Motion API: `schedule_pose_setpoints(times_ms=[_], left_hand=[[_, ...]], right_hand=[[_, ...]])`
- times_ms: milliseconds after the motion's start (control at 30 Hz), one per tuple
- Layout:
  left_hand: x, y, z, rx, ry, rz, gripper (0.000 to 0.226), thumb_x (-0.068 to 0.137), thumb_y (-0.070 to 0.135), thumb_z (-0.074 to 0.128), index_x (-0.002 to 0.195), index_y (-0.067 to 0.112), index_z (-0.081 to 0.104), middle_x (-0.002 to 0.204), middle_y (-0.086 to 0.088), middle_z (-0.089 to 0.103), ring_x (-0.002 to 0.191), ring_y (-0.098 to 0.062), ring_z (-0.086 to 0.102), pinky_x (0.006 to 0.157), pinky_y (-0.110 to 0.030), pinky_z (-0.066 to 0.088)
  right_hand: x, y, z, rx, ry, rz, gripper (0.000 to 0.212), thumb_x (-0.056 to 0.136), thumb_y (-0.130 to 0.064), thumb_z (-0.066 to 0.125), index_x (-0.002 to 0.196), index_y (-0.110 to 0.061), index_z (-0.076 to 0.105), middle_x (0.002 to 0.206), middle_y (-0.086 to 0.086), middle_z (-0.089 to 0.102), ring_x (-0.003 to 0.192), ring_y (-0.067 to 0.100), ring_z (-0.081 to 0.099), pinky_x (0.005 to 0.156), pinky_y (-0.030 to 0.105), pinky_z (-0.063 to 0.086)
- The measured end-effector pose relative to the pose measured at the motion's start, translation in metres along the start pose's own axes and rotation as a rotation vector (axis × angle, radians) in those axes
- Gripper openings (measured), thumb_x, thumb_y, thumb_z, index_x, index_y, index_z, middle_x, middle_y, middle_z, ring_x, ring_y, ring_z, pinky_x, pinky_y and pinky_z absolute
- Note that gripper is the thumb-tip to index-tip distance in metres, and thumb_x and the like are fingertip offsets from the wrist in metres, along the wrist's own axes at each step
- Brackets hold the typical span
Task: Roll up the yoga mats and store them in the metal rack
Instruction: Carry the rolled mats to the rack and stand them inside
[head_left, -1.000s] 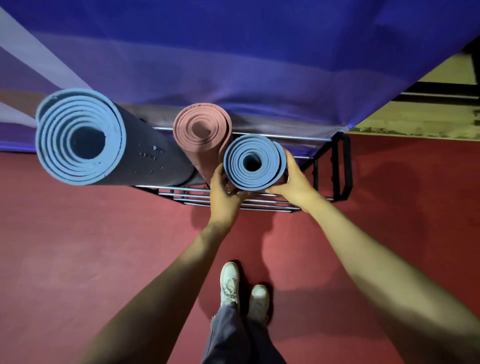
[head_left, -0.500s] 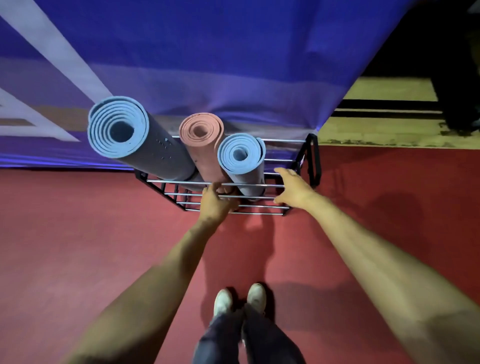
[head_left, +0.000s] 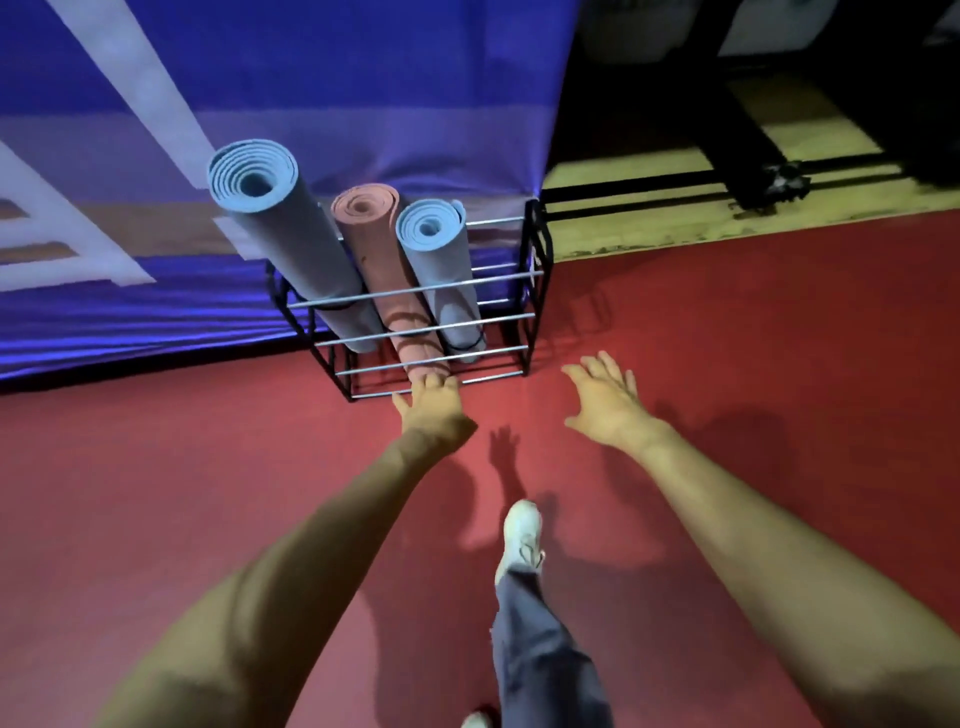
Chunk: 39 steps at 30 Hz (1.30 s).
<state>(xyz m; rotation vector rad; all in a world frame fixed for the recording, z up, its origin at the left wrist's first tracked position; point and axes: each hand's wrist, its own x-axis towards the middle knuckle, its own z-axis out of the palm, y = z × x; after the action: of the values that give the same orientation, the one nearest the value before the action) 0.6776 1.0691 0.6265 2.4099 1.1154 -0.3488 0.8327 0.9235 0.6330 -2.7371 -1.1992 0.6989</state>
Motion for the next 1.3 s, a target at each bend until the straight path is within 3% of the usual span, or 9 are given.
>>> schedule_pose_setpoints(times_ms=[167, 400, 800, 1300], left_hand=[[-0.123, 0.009, 0.031, 0.009, -0.08, 0.076, 0.067, 0.083, 0.029, 0.067, 0.142, 0.017, 0.037, 0.145, -0.009, 0.033, 0.138, -0.027, 0.022, 0.113, -0.055, 0.017], [-0.272, 0.023, 0.079, 0.015, -0.054, 0.184, 0.062, 0.084, 0.03, 0.065, 0.14, 0.017, 0.041, 0.143, -0.009, 0.035, 0.135, -0.029, 0.025, 0.11, -0.047, 0.028], [-0.554, 0.04, 0.186, -0.052, -0.103, 0.212, 0.059, 0.083, 0.027, 0.066, 0.138, 0.016, 0.045, 0.138, -0.01, 0.039, 0.131, -0.029, 0.031, 0.108, -0.042, 0.033], [-0.76, 0.05, 0.302, -0.021, -0.155, 0.299, 0.06, 0.084, 0.025, 0.066, 0.138, 0.015, 0.045, 0.138, -0.013, 0.039, 0.13, -0.032, 0.034, 0.108, -0.041, 0.034]], right_hand=[[-0.145, 0.014, 0.04, 0.048, -0.036, 0.089, 0.079, 0.084, -0.029, 0.067, 0.148, -0.02, 0.022, 0.156, 0.006, 0.015, 0.145, 0.024, 0.003, 0.116, 0.048, 0.01], [-0.306, 0.043, 0.066, 0.045, 0.012, 0.16, 0.077, 0.086, -0.031, 0.064, 0.148, -0.02, 0.02, 0.155, 0.005, 0.016, 0.145, 0.025, 0.005, 0.116, 0.047, 0.012], [-0.592, 0.085, 0.15, 0.043, -0.021, 0.222, 0.078, 0.086, -0.032, 0.065, 0.148, -0.018, 0.021, 0.154, 0.007, 0.019, 0.145, 0.027, 0.006, 0.116, 0.049, 0.013], [-0.832, 0.134, 0.25, 0.011, -0.02, 0.283, 0.076, 0.085, -0.027, 0.062, 0.148, -0.021, 0.02, 0.151, 0.003, 0.025, 0.142, 0.024, 0.016, 0.114, 0.048, 0.018]])
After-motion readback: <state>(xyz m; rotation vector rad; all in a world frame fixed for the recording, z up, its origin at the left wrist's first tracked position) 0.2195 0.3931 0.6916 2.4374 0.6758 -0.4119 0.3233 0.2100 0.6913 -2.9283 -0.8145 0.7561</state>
